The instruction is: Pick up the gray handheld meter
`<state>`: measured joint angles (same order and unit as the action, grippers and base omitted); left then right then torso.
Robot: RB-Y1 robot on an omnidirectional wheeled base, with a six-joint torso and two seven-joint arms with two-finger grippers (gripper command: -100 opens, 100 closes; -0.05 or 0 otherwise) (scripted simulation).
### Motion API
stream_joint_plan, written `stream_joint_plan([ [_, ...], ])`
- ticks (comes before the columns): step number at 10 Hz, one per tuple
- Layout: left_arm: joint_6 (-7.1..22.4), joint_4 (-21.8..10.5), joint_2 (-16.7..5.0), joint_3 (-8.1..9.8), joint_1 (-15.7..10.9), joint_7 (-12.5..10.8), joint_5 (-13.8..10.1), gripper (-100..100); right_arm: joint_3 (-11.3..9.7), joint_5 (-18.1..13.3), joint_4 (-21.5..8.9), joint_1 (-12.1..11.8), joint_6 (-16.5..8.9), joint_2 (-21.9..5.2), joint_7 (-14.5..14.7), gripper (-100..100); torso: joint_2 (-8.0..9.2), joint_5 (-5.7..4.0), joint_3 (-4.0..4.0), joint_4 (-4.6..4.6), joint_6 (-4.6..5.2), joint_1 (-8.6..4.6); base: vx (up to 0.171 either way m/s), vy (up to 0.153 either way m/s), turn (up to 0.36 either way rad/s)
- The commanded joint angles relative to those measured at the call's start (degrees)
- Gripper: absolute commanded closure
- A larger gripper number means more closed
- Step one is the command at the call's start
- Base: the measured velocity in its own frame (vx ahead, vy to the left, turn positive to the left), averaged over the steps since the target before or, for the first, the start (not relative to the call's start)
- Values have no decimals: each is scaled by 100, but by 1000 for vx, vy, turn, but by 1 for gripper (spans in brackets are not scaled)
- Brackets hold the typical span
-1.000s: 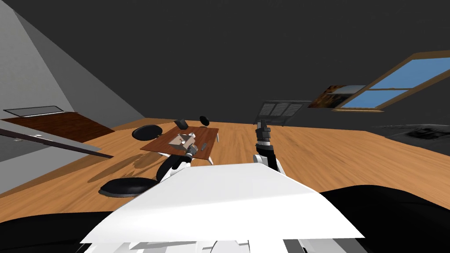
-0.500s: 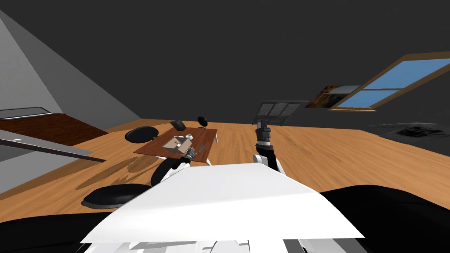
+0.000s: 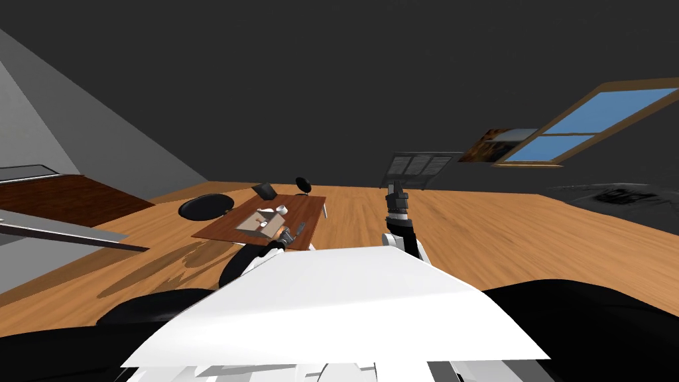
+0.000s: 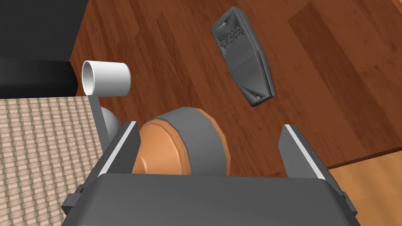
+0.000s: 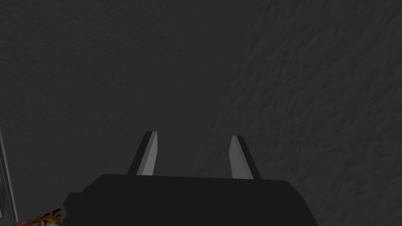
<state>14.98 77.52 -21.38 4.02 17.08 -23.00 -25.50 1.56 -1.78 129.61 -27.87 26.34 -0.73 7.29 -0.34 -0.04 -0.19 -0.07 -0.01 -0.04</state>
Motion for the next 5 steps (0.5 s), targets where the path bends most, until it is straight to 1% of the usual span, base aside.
stream_joint_plan([
  [1,183,-162,-39,24,-27,-46,-75,-100,0,0,0,0,0,0,0,0,0,0,0,0,0,0,95,-26,-35],
  [2,405,-392,-100,60,-104,-120,-214,-100,0,0,0,0,0,0,0,0,3,-1,1,0,-1,-1,137,-49,-68],
  [3,405,-483,-100,60,-104,-120,-214,-100,0,0,0,0,0,0,0,0,-10,-2,-5,-2,1,-10,114,-37,-22],
  [4,623,-631,-158,95,-179,-192,-352,-100,0,0,0,0,0,0,0,0,-5,-2,-4,-2,-1,-7,118,-37,-57],
  [5,623,-808,-158,95,-179,-192,-352,-100,0,0,0,0,0,0,0,0,-7,-2,-4,-2,0,-6,102,-22,-29],
])
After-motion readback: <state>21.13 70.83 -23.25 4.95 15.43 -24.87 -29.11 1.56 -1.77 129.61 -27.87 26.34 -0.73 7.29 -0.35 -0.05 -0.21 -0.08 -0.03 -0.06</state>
